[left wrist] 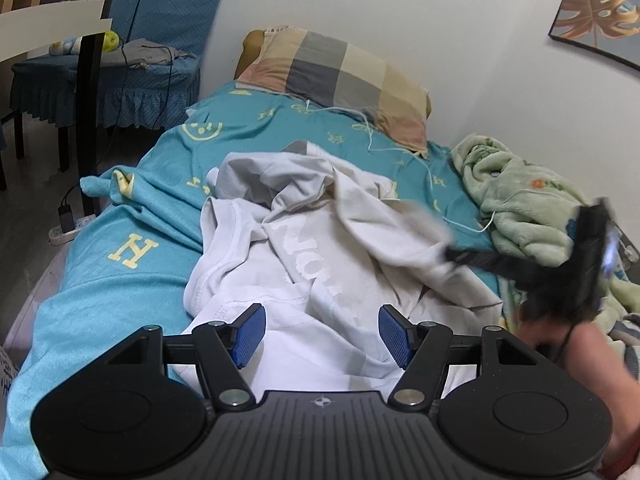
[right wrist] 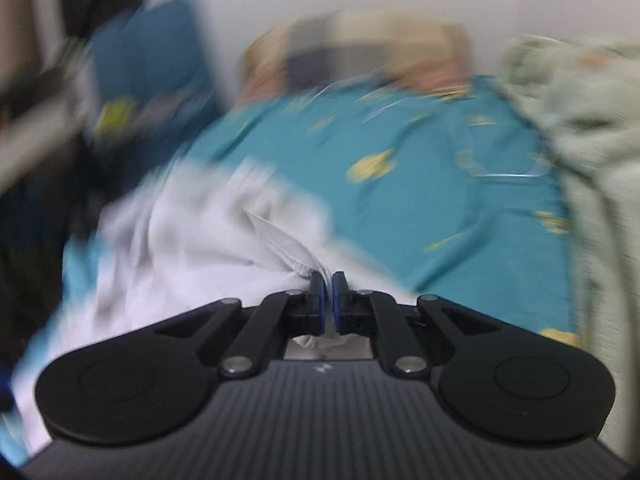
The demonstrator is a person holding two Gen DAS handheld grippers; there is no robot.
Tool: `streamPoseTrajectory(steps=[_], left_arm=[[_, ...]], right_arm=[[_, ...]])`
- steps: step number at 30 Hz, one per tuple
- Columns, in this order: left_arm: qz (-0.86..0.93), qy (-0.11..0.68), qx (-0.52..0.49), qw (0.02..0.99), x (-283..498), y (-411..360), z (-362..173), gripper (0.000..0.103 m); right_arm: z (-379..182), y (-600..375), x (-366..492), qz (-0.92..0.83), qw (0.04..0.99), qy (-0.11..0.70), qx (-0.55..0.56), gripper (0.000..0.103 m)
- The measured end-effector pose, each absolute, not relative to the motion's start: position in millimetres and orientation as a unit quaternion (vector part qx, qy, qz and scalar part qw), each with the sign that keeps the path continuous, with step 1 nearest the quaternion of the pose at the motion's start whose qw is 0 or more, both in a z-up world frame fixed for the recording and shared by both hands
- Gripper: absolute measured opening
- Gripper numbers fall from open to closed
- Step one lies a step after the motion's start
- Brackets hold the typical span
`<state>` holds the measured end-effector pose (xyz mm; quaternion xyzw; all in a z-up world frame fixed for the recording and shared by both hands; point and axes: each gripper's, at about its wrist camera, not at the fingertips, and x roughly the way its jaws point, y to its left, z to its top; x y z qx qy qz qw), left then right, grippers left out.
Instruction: Fold clothes
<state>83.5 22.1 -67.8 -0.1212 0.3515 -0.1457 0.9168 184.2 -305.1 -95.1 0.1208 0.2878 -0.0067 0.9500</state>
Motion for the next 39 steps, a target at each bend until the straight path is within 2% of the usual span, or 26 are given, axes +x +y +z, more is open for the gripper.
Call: streamPoseTrajectory(steps=[3, 8, 11, 12, 13, 14, 15, 16, 20, 25, 27, 30, 33, 36, 39], left_arm=[[-0.148, 0.349, -0.125, 0.917, 84, 22, -67, 0.065], [-0.147, 0.352, -0.113, 0.918, 87, 18, -69, 0.065], [-0.149, 0.350, -0.103, 0.919, 92, 15, -72, 0.067], [-0.150, 0.350, -0.098, 0.919, 95, 13, -74, 0.068], [-0.153, 0.351, -0.094, 0.919, 99, 12, -76, 0.068], [-0.156, 0.352, -0.090, 0.918, 102, 10, -78, 0.068], [-0.160, 0.354, -0.087, 0.917, 106, 8, -81, 0.068], [-0.165, 0.356, -0.085, 0.916, 110, 6, -84, 0.068], [-0.187, 0.355, -0.078, 0.913, 116, -2, -92, 0.066], [-0.202, 0.354, -0.057, 0.911, 116, -13, -101, 0.029], [-0.205, 0.355, -0.045, 0.911, 115, -18, -104, 0.004], [-0.201, 0.329, -0.026, 0.922, 106, -22, -97, 0.001], [-0.224, 0.297, -0.058, 0.926, 94, -19, -79, 0.001], [-0.269, 0.256, -0.100, 0.923, 75, -13, -53, 0.001], [-0.308, 0.199, -0.119, 0.923, 50, -9, -27, 0.001]], right_arm=[[-80, -358, 169, -0.089, 0.940, 0.244, 0.221, 0.006], [-90, -395, 160, -0.170, 0.910, 0.252, 0.281, 0.009], [-82, -385, 158, -0.146, 0.916, 0.262, 0.268, 0.012], [-78, -379, 158, -0.132, 0.921, 0.265, 0.254, 0.019], [-72, -372, 155, -0.119, 0.928, 0.264, 0.237, 0.037], [-67, -368, 148, -0.107, 0.933, 0.260, 0.226, 0.048], [-61, -363, 141, -0.095, 0.937, 0.257, 0.216, 0.071], [-55, -358, 134, -0.083, 0.942, 0.254, 0.205, 0.082], [-38, -342, 111, -0.020, 0.950, 0.264, 0.167, 0.083], [-52, -327, 113, 0.031, 0.933, 0.309, 0.184, 0.082], [-64, -320, 125, 0.046, 0.920, 0.336, 0.195, 0.082], [-74, -312, 133, 0.071, 0.906, 0.359, 0.214, 0.082], [-73, -306, 128, 0.102, 0.903, 0.358, 0.216, 0.082], [-63, -302, 120, 0.139, 0.906, 0.350, 0.193, 0.082], [-43, -288, 105, 0.196, 0.920, 0.320, 0.110, 0.083]])
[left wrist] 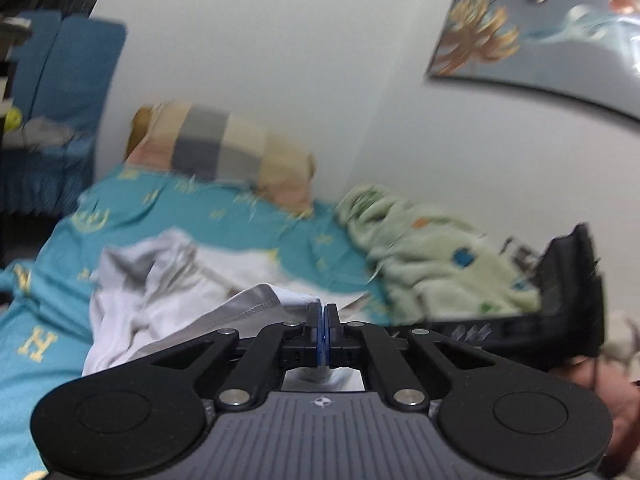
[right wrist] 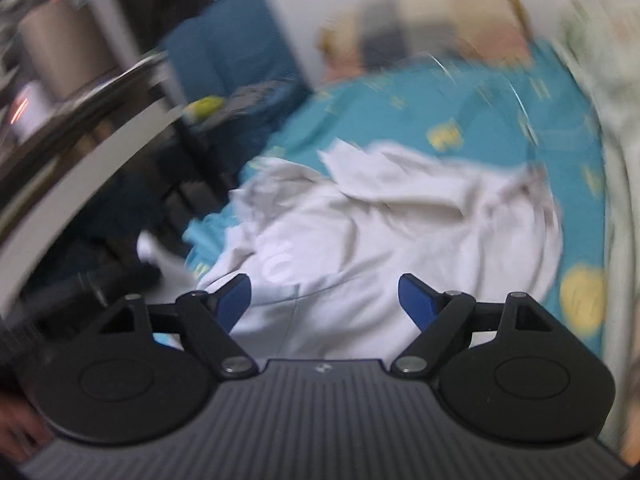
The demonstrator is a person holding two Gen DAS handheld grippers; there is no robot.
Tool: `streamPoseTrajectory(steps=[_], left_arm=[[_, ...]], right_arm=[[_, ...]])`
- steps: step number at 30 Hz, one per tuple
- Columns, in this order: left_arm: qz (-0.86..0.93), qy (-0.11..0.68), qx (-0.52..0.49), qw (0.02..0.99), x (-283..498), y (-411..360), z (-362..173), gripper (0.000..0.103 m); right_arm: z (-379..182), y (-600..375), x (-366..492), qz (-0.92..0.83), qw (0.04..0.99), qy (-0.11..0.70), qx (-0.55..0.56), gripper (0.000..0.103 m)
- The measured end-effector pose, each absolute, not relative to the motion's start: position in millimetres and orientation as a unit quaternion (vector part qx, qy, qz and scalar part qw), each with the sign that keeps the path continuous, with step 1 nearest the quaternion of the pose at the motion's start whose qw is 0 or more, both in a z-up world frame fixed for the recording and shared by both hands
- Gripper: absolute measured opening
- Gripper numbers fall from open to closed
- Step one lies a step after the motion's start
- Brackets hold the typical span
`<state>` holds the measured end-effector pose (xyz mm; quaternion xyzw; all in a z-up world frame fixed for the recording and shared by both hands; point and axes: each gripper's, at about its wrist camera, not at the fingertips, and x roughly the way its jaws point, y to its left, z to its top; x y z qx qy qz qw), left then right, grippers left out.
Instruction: Fold clothes
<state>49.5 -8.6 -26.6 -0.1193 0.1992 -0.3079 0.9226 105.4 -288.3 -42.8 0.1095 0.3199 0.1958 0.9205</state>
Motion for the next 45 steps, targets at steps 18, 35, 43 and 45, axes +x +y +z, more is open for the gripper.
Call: streamPoseTrajectory(steps=[18, 35, 43, 45], left_arm=[[-0.302, 0.173, -0.179, 0.920, 42, 17, -12, 0.002], [-0.291, 0.174, -0.171, 0.925, 39, 20, -9, 0.030], [-0.230, 0.242, -0.098, 0.938, 55, 18, -20, 0.058], [-0.229, 0.265, -0.054, 0.935, 64, 7, -31, 0.059]], right_arm=[[-39, -203, 72, 0.389, 0.891, 0.221, -0.077, 0.082], [-26, -278, 103, 0.215, 0.940, 0.230, 0.132, 0.006], [-42, -370, 109, 0.006, 0.933, 0.243, 0.265, 0.006], [-46, -376, 109, -0.004, 0.927, 0.245, 0.285, 0.006]])
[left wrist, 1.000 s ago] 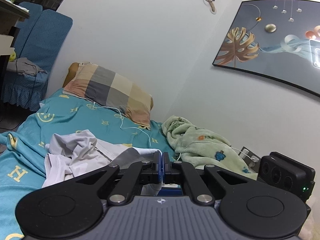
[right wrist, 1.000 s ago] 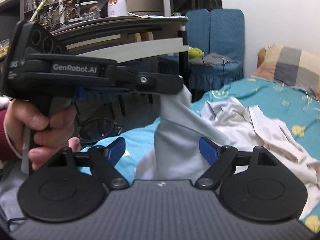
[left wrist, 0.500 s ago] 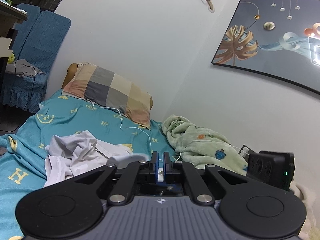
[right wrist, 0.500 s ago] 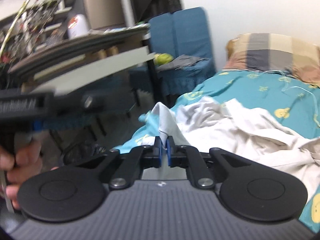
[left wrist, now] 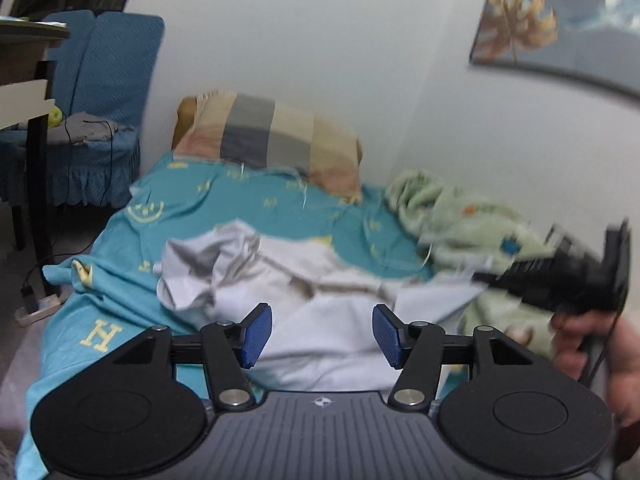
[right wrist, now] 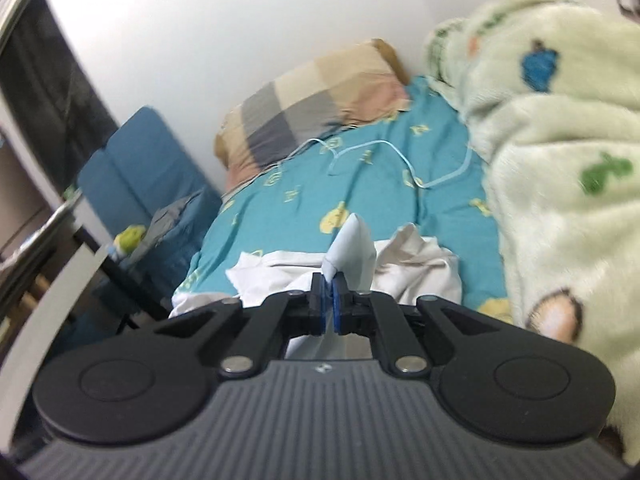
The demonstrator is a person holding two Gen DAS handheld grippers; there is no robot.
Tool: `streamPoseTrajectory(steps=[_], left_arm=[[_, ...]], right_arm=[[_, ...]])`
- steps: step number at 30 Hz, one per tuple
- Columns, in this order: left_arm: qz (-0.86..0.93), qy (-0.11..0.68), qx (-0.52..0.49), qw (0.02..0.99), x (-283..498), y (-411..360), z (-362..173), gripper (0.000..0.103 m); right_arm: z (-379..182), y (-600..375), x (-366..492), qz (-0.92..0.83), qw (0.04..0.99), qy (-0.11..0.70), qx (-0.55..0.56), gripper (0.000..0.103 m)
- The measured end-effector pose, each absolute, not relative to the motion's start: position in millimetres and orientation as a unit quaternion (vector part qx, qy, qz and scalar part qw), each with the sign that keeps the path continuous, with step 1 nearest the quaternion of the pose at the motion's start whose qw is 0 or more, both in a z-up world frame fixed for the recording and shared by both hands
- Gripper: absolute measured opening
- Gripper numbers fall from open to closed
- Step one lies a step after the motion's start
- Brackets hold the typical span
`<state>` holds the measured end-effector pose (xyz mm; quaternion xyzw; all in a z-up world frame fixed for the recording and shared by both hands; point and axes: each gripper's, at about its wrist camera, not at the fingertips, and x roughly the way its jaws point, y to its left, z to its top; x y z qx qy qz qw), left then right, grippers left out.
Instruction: Fold clothes
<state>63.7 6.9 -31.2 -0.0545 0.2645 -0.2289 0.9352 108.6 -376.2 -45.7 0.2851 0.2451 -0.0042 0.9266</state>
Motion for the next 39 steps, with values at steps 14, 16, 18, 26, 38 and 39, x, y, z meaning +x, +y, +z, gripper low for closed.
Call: streamPoseTrajectory(steps=[14, 16, 18, 26, 38, 39], left_arm=[[-0.289, 0.305, 0.089, 0.903, 139, -16, -73, 0.061], [-0.278, 0.320, 0.035, 0.905, 155, 4, -69, 0.063], [-0.257, 0.342, -0.031, 0.903, 173, 26, -72, 0.063], [-0.205, 0.438, -0.238, 0.842, 223, 73, -118, 0.032], [-0.237, 0.262, -0.314, 0.881, 183, 116, -37, 0.008], [-0.237, 0.254, -0.322, 0.881, 180, 121, -33, 0.008]], right_arm=[[-39, -376, 99, 0.046, 0.919, 0.247, 0.303, 0.006], [-41, -376, 100, 0.039, 0.917, 0.251, 0.306, 0.006], [-43, -374, 102, 0.036, 0.916, 0.255, 0.309, 0.006], [-47, -358, 115, 0.069, 0.920, 0.247, 0.295, 0.006], [-17, -278, 86, 0.357, 0.901, 0.228, 0.095, 0.007], [-21, -263, 84, 0.388, 0.885, 0.249, 0.066, 0.007]])
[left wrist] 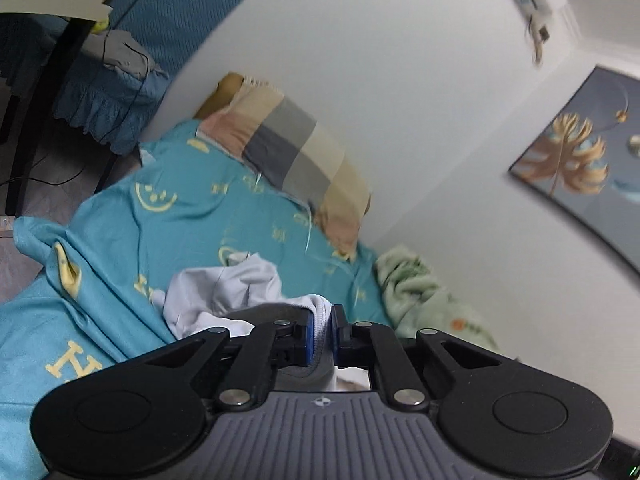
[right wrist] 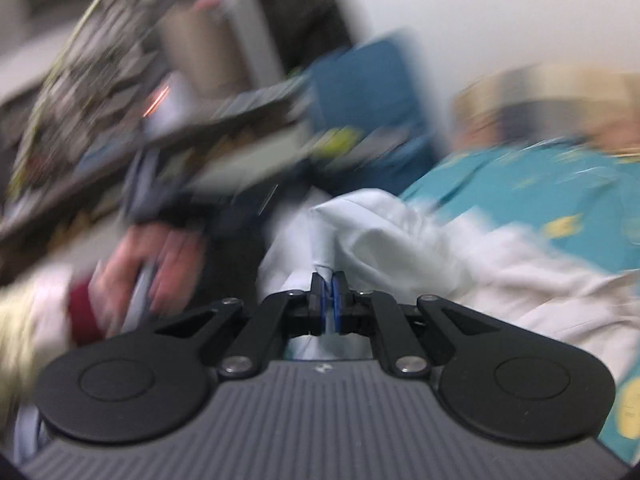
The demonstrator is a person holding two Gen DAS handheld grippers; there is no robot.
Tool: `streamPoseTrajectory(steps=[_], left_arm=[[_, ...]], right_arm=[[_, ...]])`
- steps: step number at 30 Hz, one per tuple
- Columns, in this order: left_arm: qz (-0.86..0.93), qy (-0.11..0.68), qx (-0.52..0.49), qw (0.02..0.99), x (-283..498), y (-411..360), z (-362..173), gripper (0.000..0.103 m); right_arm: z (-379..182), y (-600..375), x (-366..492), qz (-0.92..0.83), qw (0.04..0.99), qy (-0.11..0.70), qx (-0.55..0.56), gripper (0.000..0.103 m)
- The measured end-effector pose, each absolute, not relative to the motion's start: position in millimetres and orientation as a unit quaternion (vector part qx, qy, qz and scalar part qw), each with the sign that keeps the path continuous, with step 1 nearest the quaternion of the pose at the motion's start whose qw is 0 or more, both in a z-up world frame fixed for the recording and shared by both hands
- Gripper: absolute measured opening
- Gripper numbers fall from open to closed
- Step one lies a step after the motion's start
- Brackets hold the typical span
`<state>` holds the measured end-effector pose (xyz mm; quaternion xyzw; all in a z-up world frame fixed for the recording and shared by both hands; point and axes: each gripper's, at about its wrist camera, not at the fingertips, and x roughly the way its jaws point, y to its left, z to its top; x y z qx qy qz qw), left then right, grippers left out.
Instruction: Fold clothes
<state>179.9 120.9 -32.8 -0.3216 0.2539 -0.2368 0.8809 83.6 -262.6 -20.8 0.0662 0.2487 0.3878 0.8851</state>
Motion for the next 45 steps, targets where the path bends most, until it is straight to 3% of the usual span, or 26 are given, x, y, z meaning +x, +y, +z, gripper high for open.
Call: streamPoseTrajectory(steps=[6, 9, 13, 18, 22, 26, 28, 30, 38, 41, 43, 45], left_arm=[[-0.239, 0.293, -0.303, 0.875, 171, 118, -33, 0.007], [-0.230, 0.336, -0.267, 0.874, 158, 103, -43, 0.007], [-0.234, 0.405, -0.217, 0.857, 134, 74, -70, 0.007], [-0.240, 0.447, -0.166, 0.846, 98, 36, -95, 0.007], [-0.226, 0.447, -0.156, 0.851, 90, 30, -98, 0.007], [-0.201, 0.431, -0.162, 0.865, 82, 37, -87, 0.007], [-0.190, 0.423, -0.167, 0.870, 80, 42, -81, 0.012], [-0.171, 0.416, -0.167, 0.878, 73, 50, -77, 0.023], [-0.082, 0.381, -0.166, 0.906, 80, 80, -65, 0.037], [-0.072, 0.379, -0.158, 0.909, 95, 79, -68, 0.050], [-0.067, 0.374, -0.141, 0.914, 103, 74, -69, 0.056], [-0.069, 0.373, -0.124, 0.917, 109, 67, -71, 0.059]], right_arm=[[-75, -168, 57, 0.477, 0.788, 0.363, -0.142, 0.010], [-72, -165, 46, 0.511, 0.768, 0.352, -0.155, 0.014], [-45, -190, 37, 0.542, 0.778, 0.299, -0.108, 0.074], [-24, -234, 59, 0.503, 0.827, 0.253, 0.003, 0.077], [-36, -248, 105, 0.423, 0.854, 0.287, 0.097, 0.076], [-47, -236, 145, 0.379, 0.865, 0.316, 0.088, 0.061], [-51, -213, 166, 0.376, 0.864, 0.326, 0.076, 0.045], [-58, -192, 180, 0.382, 0.861, 0.329, 0.060, 0.043], [-99, -149, 184, 0.396, 0.840, 0.370, -0.006, 0.042], [-104, -148, 180, 0.378, 0.839, 0.390, -0.003, 0.039], [-105, -145, 179, 0.362, 0.842, 0.399, -0.011, 0.010], [-105, -146, 176, 0.350, 0.845, 0.404, -0.012, 0.005]])
